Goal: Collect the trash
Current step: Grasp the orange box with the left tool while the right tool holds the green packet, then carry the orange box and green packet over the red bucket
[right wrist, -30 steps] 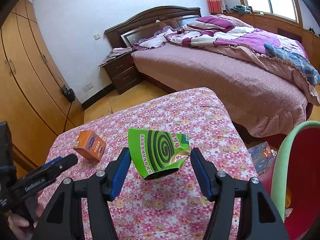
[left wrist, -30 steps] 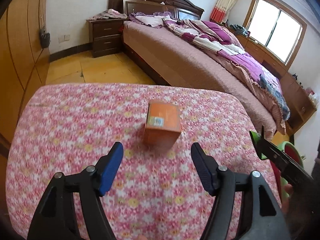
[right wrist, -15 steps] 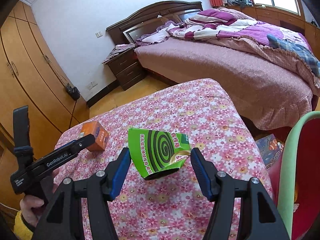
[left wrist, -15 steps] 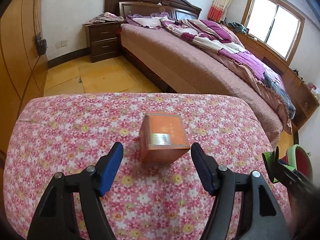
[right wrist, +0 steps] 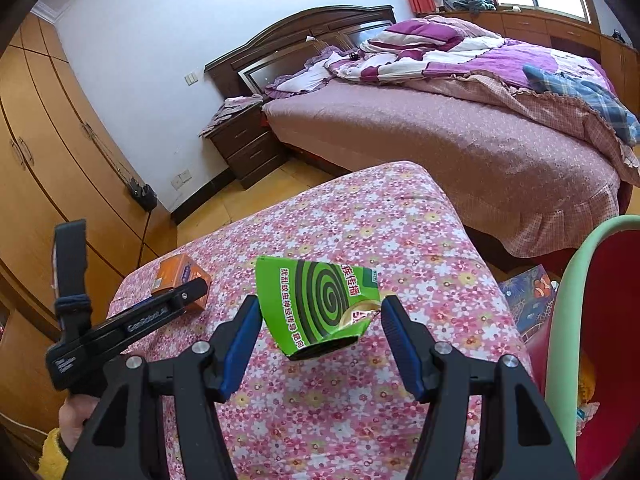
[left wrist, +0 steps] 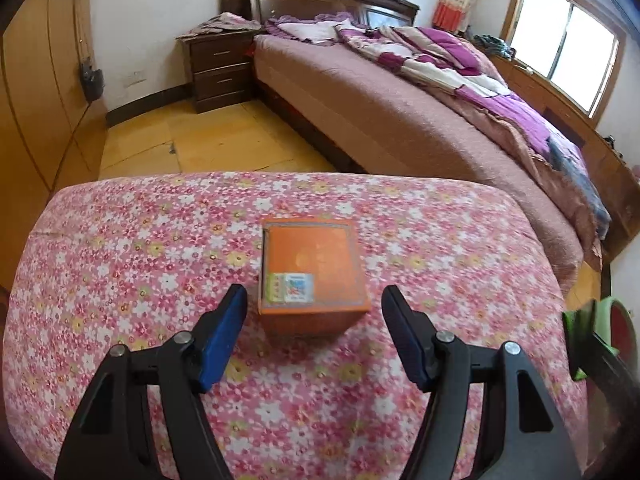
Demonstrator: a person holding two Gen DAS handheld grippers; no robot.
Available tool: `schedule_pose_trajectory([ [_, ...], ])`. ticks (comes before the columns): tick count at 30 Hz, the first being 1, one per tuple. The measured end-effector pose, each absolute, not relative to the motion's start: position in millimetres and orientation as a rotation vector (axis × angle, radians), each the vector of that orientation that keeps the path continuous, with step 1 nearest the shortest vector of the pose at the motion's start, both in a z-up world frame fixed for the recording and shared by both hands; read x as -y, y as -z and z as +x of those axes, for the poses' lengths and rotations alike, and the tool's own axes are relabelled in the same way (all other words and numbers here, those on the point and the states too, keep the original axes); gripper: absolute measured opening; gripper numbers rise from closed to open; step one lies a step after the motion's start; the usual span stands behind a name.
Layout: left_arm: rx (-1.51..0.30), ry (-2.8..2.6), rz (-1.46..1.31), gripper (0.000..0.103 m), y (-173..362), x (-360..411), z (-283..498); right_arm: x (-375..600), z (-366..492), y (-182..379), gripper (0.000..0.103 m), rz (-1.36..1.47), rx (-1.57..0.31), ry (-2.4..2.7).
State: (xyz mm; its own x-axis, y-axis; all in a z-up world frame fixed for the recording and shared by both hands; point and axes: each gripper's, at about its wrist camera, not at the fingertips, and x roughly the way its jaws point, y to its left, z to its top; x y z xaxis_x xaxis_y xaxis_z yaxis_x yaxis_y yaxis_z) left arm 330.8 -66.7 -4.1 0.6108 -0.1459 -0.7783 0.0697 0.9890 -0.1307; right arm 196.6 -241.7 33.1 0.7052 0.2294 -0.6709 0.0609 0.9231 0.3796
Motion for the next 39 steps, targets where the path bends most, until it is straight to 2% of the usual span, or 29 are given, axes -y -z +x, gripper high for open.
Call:
schedule_pose_trajectory([
  [1, -0.912, 0.119, -0.089, 0.048, 6.1, 65.7, 332.0, 242.1, 196.4, -32.9, 0.064, 0.394, -0.788, -0.097],
  [4, -0.906, 0.109, -0.092, 0.046, 8.8, 63.0, 330.3, 242.6, 197.3, -32.5, 0.064, 0.393, -0.791, -0.098],
  [19, -0.862, 0.183, -0.107, 0.046, -24.5, 49.1, 253.8, 242.4, 174.3, -54.8, 0.064, 0.428, -0.749, -0.123],
  [39, -0.775, 0.391, -0.161, 0.046, -84.7, 100.6, 134.5, 300.5, 30.3, -110.4, 0.064, 0.485, -0.593, -0.008],
])
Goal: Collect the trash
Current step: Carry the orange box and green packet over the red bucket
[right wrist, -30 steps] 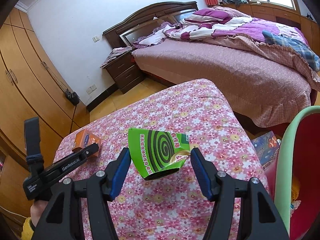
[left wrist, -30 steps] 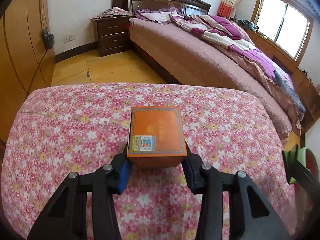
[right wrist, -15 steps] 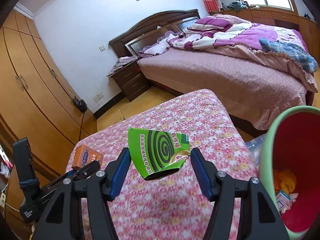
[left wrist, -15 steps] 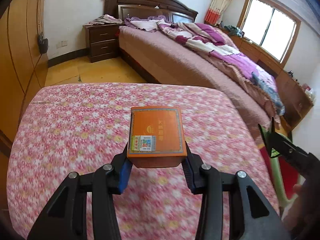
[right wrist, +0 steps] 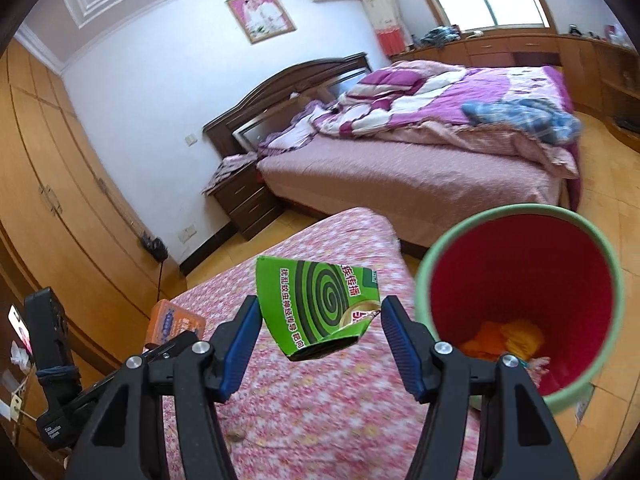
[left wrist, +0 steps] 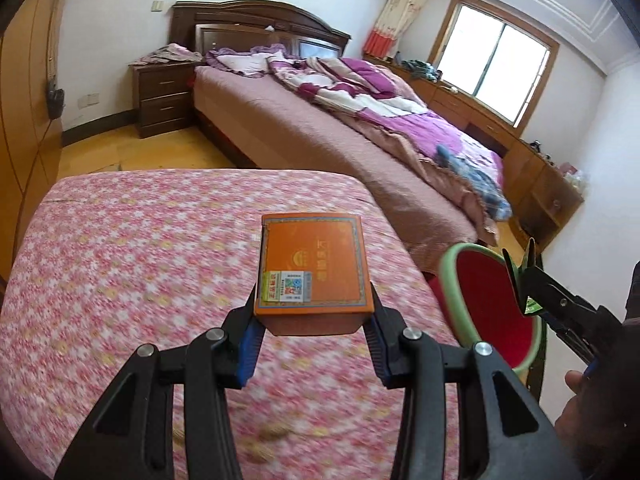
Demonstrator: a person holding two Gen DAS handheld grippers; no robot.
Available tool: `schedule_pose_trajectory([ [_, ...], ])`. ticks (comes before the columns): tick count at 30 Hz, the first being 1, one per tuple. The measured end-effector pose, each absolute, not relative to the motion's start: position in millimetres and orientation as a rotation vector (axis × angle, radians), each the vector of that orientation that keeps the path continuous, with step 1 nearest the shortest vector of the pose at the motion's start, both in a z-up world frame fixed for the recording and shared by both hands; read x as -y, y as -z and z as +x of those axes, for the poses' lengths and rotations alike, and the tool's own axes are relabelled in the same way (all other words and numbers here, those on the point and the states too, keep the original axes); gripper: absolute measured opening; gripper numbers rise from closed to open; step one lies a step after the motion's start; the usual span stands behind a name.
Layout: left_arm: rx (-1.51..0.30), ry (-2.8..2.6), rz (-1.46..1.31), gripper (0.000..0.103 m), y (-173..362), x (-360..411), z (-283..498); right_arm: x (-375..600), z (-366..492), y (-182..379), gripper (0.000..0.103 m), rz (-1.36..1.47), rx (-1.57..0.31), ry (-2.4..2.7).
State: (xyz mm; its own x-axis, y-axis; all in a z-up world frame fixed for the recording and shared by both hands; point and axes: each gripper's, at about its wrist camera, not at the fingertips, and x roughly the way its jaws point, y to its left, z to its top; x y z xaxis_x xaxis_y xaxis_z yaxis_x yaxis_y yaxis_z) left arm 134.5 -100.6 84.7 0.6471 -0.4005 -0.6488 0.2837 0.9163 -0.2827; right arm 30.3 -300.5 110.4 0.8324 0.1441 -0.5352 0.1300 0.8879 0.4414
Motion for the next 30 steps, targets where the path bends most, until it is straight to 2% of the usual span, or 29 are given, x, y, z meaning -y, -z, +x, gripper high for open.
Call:
schedule_pose_trajectory([
  [15, -0.773, 0.559, -0.083, 0.046, -96.3, 182.6, 102.3, 384.7, -39.6, -91.8, 0.064, 0.590, -0.545, 0.183],
  [30, -0.827, 0.717, 0.060, 0.046, -66.4, 286.9, 117.7, 438.5, -37.5, -54.4, 0.065, 0.651, -0.589, 0.274],
])
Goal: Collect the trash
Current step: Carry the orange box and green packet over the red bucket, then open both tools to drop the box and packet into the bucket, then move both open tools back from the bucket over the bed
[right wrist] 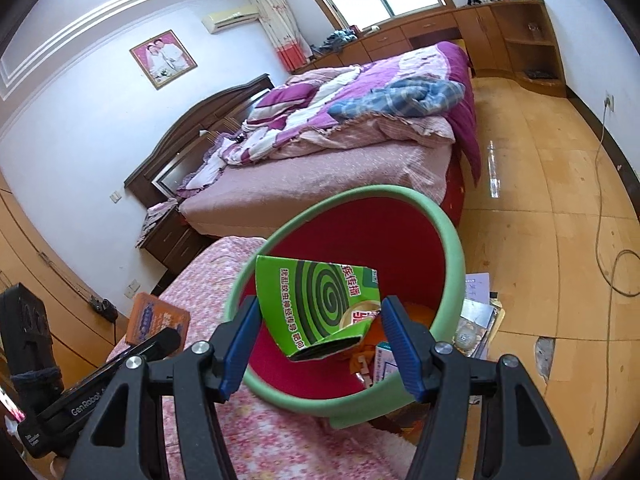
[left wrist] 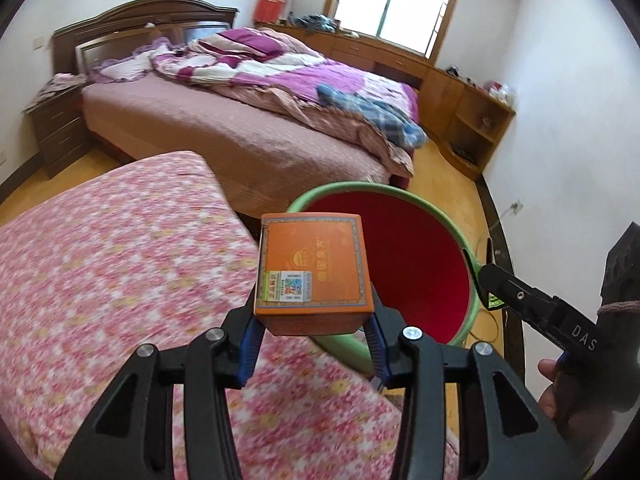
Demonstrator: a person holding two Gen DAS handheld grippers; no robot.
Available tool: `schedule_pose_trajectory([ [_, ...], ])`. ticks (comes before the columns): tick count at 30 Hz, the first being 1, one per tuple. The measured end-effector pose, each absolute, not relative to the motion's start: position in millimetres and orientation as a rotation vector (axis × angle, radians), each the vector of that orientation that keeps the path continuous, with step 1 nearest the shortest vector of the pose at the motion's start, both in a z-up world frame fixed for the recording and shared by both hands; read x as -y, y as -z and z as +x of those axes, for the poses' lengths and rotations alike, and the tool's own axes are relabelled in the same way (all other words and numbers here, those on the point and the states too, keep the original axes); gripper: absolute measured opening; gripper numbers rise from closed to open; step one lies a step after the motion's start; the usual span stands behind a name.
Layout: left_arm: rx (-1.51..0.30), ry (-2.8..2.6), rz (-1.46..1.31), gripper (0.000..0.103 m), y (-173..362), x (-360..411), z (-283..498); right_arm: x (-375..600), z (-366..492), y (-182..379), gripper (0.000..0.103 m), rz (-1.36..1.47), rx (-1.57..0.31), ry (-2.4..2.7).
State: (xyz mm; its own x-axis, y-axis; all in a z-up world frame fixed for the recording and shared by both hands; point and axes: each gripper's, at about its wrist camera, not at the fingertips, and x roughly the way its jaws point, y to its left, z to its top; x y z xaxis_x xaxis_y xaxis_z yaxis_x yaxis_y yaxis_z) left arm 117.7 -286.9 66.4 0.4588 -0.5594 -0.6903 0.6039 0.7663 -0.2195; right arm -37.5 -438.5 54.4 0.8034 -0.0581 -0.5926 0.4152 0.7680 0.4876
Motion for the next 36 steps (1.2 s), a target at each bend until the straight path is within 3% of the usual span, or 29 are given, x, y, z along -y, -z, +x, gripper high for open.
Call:
schedule_pose_trajectory([
  [8, -0.854, 0.791, 0.082, 0.047, -46.5, 316.9, 126.6, 454.7, -19.8, -38.4, 0.067, 0.667, -0.624, 0.288],
  [11, -0.862, 0.809, 0.073, 0.056, -44.5, 319.8, 128.5, 459.2, -15.4, -33.9, 0.067, 0.678, -0.635, 0.294],
  [15, -0.868, 0.789, 0.056, 0.056, -44.7, 316.2, 131.9, 461.2, -11.4, -29.6, 0.074, 0.686, -0.644, 0.293],
  [20, -0.890, 0.735, 0.014, 0.056, -42.8, 295.3, 136.1, 458.0, -7.9, -28.8, 0.083, 0.682, -0.646, 0.281],
  [31, -0.895, 0.617, -0.039, 0.057, -48.5, 237.9, 128.9, 431.6, -11.7, -38.6, 0.083, 0.612, -0.680, 0.295],
  [36, -0.888, 0.579, -0.045, 0.057, -53.9, 215.1, 121.3, 410.9, -15.1, -46.0, 0.091, 0.578, -0.678, 0.283],
])
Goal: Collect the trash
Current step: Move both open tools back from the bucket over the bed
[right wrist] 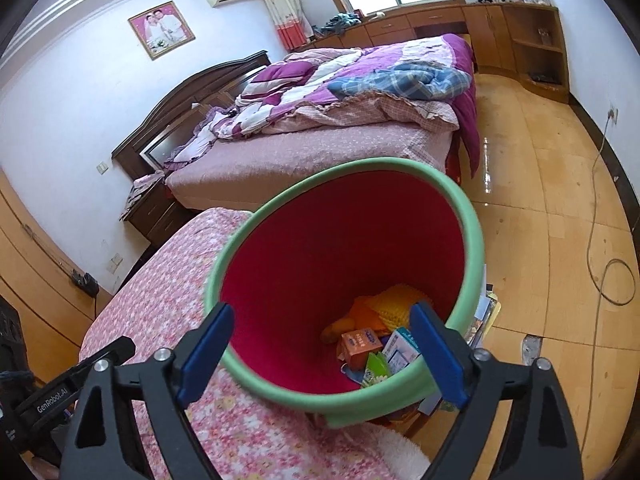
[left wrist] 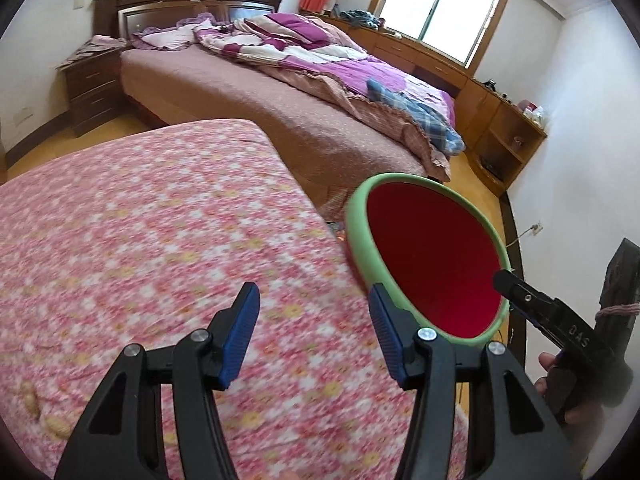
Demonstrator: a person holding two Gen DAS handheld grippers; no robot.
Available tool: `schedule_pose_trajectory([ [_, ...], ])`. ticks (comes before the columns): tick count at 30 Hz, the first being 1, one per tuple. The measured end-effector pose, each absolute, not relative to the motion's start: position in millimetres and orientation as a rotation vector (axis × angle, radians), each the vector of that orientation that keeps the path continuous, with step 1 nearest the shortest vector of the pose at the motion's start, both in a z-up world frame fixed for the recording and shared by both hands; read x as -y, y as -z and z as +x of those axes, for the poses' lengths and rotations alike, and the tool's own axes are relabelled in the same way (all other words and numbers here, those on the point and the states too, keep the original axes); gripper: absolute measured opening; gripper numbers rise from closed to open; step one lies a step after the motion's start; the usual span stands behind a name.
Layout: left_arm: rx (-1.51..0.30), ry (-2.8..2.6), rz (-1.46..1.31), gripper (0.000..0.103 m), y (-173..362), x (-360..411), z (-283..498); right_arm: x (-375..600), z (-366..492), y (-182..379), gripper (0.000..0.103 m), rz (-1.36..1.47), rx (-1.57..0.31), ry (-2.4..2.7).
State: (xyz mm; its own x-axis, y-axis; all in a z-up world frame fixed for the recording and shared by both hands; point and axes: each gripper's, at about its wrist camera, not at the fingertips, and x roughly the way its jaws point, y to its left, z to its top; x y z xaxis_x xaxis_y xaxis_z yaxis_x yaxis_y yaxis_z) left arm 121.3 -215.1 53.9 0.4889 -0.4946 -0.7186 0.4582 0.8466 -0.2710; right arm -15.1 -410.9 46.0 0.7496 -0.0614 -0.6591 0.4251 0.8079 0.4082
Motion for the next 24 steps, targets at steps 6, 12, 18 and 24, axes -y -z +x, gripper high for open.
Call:
schedule_pose_trajectory([
  [6, -0.873, 0.525, -0.065, 0.057, -64.6, 182.7, 109.4, 382.1, -20.4, -60.4, 0.091, 0.536, -0.660, 0.251],
  [12, -0.851, 0.479, -0.090, 0.057, -75.5, 150.6, 96.2, 349.2, -28.8, -78.9, 0.092, 0.486, -0.628, 0.209],
  [18, -0.832, 0.431, -0.120, 0.057, -84.2, 116.7, 78.8, 311.6, -40.4, -98.0, 0.096, 0.431, -0.594, 0.153],
  [24, -0.804, 0.364, -0.127, 0.057, -92.4, 84.2, 60.3, 269.5, -44.6, -111.9, 0.096, 0.376, -0.574, 0.078],
])
